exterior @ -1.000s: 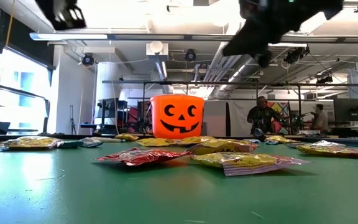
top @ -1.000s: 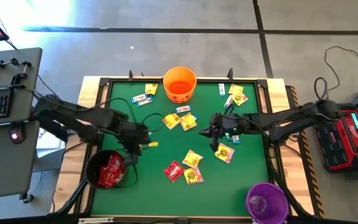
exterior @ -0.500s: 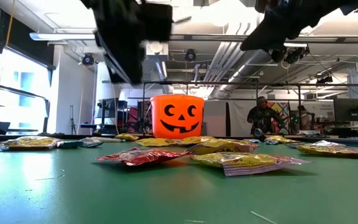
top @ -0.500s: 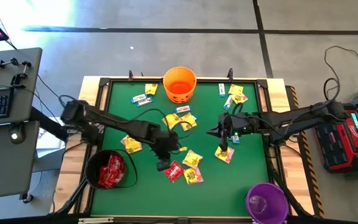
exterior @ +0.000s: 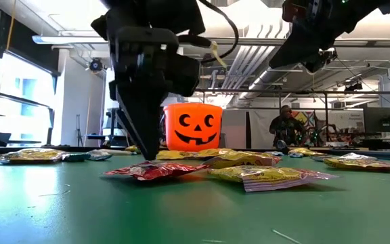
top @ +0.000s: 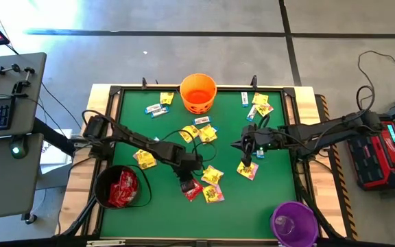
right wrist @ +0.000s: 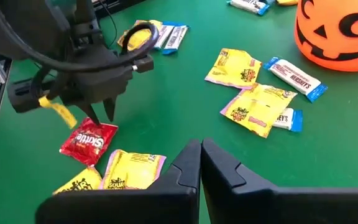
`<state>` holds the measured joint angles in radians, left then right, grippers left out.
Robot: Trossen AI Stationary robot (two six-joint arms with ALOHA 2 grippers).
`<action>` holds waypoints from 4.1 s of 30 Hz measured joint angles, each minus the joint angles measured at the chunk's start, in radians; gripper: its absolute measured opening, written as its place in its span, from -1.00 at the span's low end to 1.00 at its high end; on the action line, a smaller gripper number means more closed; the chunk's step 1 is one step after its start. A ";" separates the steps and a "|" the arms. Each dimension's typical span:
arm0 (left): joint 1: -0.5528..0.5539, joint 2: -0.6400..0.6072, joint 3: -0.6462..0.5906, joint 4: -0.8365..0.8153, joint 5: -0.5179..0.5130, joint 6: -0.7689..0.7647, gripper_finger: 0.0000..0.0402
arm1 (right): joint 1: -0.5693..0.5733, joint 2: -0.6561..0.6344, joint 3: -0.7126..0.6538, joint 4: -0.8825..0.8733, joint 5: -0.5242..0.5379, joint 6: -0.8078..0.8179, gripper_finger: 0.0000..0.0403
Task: Sort candy by brand, put in halloween buckets
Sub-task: Put the red candy into the black bucket, then put the white chocolate into the orange bucket
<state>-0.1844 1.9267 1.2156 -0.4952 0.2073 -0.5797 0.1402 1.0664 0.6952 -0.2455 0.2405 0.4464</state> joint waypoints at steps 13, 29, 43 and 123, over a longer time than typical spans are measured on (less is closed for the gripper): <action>-0.012 0.022 0.001 0.080 -0.003 -0.104 -0.13 | 0.000 0.000 0.000 -0.006 0.002 -0.037 -1.00; -0.059 0.067 0.004 0.076 -0.068 -0.124 -0.33 | 0.000 0.000 0.000 -0.021 0.011 -0.053 -1.00; -0.044 0.004 -0.004 0.019 -0.086 -0.010 -0.99 | -0.016 0.000 0.000 -0.021 0.092 -0.054 -1.00; -0.548 -0.795 -0.113 -0.582 -0.280 -0.617 -0.75 | -0.070 0.001 0.032 0.067 -0.024 0.158 -0.21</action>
<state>-0.7320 1.1316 1.1030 -1.0768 -0.0731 -1.1968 0.0706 1.0676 0.7273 -0.1788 0.2161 0.6042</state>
